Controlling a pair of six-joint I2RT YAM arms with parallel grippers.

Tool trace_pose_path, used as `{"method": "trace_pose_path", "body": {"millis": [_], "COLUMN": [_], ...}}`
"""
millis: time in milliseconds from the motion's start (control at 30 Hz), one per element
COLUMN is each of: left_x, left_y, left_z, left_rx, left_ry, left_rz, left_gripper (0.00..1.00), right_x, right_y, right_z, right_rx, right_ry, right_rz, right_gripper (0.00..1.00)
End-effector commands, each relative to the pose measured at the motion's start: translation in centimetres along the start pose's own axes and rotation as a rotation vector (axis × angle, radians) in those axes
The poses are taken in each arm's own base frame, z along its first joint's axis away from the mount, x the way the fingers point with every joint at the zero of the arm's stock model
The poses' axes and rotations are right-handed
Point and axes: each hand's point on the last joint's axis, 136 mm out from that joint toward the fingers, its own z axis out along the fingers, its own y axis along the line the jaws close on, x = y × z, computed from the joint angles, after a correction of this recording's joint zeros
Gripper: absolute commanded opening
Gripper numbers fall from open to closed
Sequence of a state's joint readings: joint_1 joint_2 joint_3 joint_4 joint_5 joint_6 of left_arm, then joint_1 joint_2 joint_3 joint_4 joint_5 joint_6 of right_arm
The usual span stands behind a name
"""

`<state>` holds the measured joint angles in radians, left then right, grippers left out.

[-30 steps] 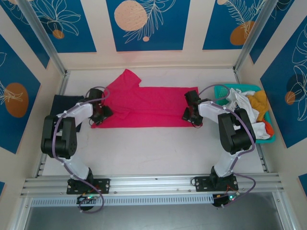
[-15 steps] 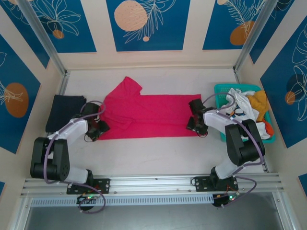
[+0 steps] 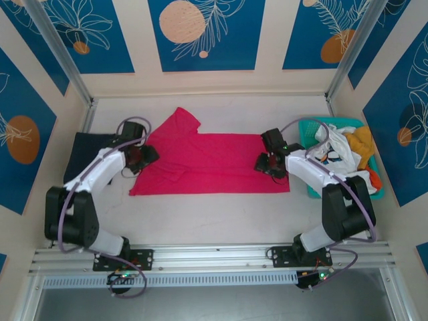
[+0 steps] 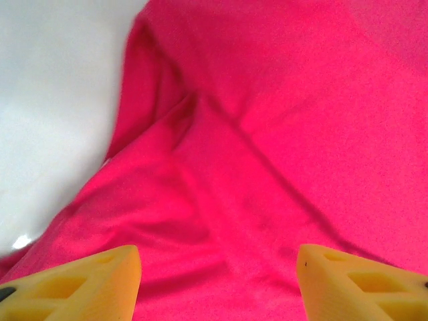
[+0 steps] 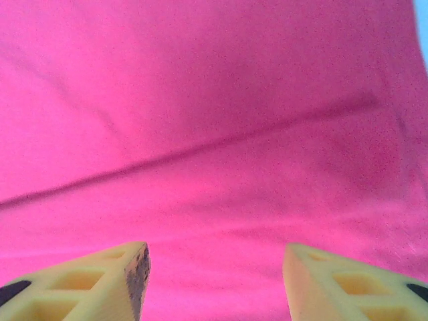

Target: Fold and stack the t-shirts

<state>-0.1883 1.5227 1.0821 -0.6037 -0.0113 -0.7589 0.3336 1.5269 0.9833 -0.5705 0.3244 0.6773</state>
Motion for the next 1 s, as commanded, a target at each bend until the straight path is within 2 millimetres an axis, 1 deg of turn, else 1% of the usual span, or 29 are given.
{"method": "trace_pose_path", "body": {"millis": [0, 33, 100, 167, 267, 400, 500, 600, 667, 767, 867, 900, 967], "left_x": [-2.6, -3.0, -3.2, -2.8, -1.8, 0.4, 2.0, 3.7, 4.7, 6.1, 6.5, 6.2, 5.1], "left_y": [-2.5, -3.2, -4.1, -4.0, -2.8, -0.4, 1.5, 3.7, 5.2, 6.9, 7.6, 7.4, 6.4], "left_z": [1.4, 2.2, 3.9, 5.5, 6.9, 7.6, 7.3, 6.7, 5.7, 4.1, 2.6, 2.0, 1.0], "left_rx": [0.025, 0.030, 0.033, 0.020, -0.007, -0.056, -0.085, -0.122, -0.153, -0.174, -0.176, -0.168, -0.140], "left_ry": [-0.030, -0.014, 0.021, 0.058, 0.078, 0.109, 0.115, 0.133, 0.129, 0.122, 0.099, 0.085, 0.046], "left_rz": [-0.008, -0.007, -0.007, -0.015, -0.025, -0.026, -0.023, -0.021, -0.019, -0.025, -0.032, -0.035, -0.042], "left_gripper": [0.62, 0.63, 0.62, 0.62, 0.62, 0.62, 0.62, 0.62, 0.62, 0.63, 0.63, 0.63, 0.63], "right_x": [-2.2, -2.6, -2.8, -2.4, -0.9, 2.0, 4.5, 6.8, 8.1, 9.9, 10.3, 10.0, 9.1], "right_y": [2.1, 2.4, 2.9, 3.2, 3.1, 2.2, 1.2, 0.2, -0.4, -0.9, -0.9, -0.7, 0.1], "right_z": [1.0, 1.6, 2.9, 4.0, 5.2, 5.6, 5.6, 4.9, 4.2, 3.2, 2.1, 1.7, 0.8], "right_rx": [-0.028, -0.020, -0.007, -0.008, -0.004, 0.015, 0.037, 0.064, 0.066, 0.055, 0.040, 0.024, -0.009], "right_ry": [-0.023, -0.014, 0.014, 0.046, 0.093, 0.142, 0.178, 0.201, 0.215, 0.235, 0.218, 0.205, 0.172], "right_rz": [-0.032, -0.035, -0.040, -0.044, -0.037, -0.038, -0.051, -0.062, -0.051, -0.030, -0.033, -0.035, -0.047], "right_gripper": [0.56, 0.56, 0.56, 0.56, 0.56, 0.56, 0.56, 0.56, 0.56, 0.56, 0.55, 0.55, 0.55]}}
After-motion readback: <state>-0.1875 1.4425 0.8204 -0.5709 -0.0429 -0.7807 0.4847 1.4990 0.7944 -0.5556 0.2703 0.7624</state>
